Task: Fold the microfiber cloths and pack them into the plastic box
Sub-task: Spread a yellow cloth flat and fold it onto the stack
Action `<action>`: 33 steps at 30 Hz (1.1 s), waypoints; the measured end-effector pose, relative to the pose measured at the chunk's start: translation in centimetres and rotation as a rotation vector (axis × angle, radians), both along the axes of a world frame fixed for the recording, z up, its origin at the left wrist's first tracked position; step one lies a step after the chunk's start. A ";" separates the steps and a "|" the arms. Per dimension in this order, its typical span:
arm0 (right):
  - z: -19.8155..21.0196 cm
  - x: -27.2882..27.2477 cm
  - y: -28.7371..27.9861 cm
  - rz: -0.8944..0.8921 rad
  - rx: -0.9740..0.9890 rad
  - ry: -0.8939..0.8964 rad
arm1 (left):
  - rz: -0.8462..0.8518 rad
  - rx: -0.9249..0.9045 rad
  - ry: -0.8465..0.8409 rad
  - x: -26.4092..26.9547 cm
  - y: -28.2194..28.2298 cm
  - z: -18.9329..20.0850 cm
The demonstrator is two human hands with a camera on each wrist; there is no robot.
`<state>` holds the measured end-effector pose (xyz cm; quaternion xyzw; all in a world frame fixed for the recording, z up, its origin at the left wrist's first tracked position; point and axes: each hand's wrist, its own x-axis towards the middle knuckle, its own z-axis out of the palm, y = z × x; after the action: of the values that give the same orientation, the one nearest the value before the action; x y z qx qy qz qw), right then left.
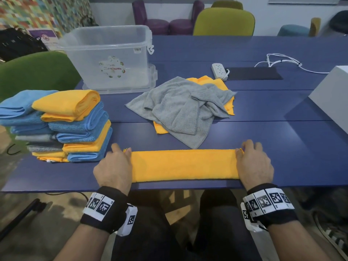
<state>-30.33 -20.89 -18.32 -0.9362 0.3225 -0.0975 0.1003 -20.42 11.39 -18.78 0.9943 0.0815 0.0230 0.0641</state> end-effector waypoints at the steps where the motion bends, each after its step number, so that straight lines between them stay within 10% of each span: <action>1: -0.2 -0.1 0.1 0.014 -0.033 -0.054 | 0.015 -0.040 -0.032 -0.1 0.3 0.0; 6: -0.4 0.0 4.4 0.339 -0.081 -0.290 | -0.216 -0.142 -0.447 -2.3 -1.5 0.0; 11: -2.3 0.9 11.9 0.724 0.048 0.004 | -0.676 -0.116 -0.151 -4.5 -6.6 -2.9; 22: -3.2 -1.7 -0.4 0.405 0.101 0.162 | -0.403 -0.107 0.040 -1.7 0.5 -3.2; 30: -1.5 -0.8 2.7 0.299 -0.063 0.090 | -0.124 -0.342 -0.019 -2.4 2.1 -0.3; 33: -0.3 0.3 8.4 0.506 -0.045 -0.005 | 0.036 -0.254 0.085 -2.9 1.8 1.6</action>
<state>-30.01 -12.48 -18.60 -0.9888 0.0756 -0.0790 0.1016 -23.32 13.23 -17.22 0.9767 0.1041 -0.0286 0.1856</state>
